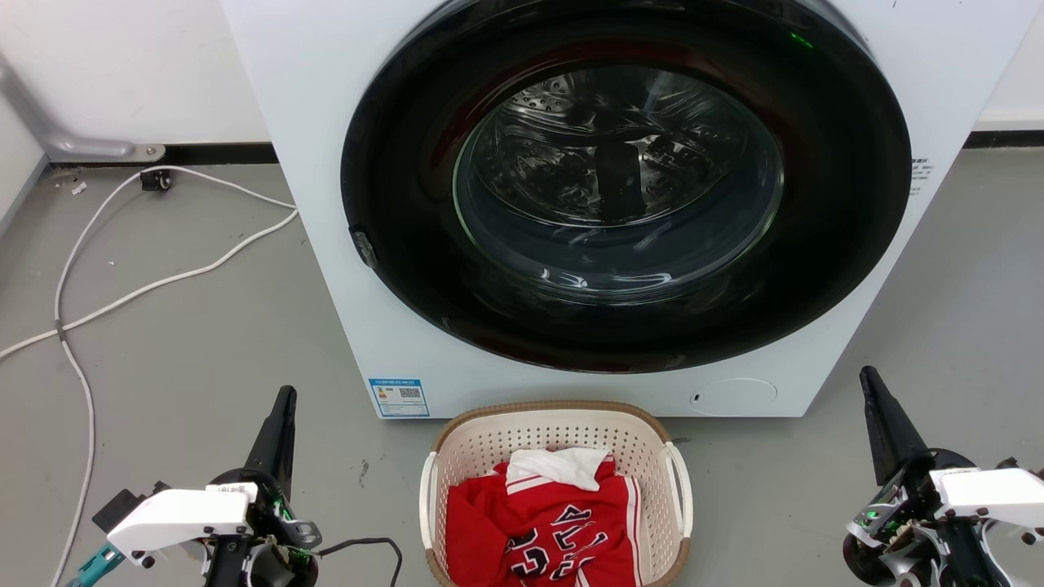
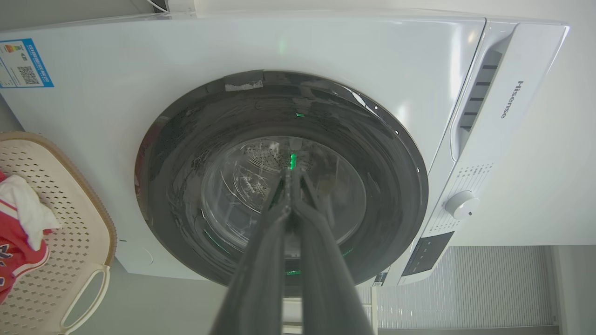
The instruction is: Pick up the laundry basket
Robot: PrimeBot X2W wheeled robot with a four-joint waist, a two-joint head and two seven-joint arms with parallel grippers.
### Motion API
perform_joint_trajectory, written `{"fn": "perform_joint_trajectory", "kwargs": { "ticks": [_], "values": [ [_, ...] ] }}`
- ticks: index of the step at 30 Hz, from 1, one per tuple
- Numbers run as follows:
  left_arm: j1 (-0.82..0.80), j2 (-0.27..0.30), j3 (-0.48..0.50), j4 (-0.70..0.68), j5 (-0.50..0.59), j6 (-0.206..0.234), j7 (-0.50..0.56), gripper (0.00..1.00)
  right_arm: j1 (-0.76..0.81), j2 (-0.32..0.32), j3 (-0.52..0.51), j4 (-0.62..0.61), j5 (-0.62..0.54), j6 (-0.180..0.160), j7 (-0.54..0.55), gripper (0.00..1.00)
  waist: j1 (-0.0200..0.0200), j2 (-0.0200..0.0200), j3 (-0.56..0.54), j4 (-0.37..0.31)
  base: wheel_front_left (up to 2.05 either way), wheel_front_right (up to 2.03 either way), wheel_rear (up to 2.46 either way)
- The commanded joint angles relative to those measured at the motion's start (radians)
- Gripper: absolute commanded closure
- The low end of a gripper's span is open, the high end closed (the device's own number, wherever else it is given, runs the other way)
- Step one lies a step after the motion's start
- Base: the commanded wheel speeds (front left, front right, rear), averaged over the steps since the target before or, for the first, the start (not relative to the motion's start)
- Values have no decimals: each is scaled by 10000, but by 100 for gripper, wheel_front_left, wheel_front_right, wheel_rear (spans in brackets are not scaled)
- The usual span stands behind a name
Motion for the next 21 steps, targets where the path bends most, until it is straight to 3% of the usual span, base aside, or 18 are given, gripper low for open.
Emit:
{"fn": "perform_joint_trajectory", "kwargs": {
  "ticks": [1, 21],
  "values": [
    [-91, -6, 23, 3, -13, -36, 22, 100, -104, -41, -7, -33, 39, -3, 16, 100, 0, -1, 0, 0, 0, 0, 0],
    [-91, -6, 22, 2, -14, -36, 21, 100, -105, -41, -6, -34, 39, -3, 15, 100, 0, -1, 0, 0, 0, 0, 0]
  ]
}}
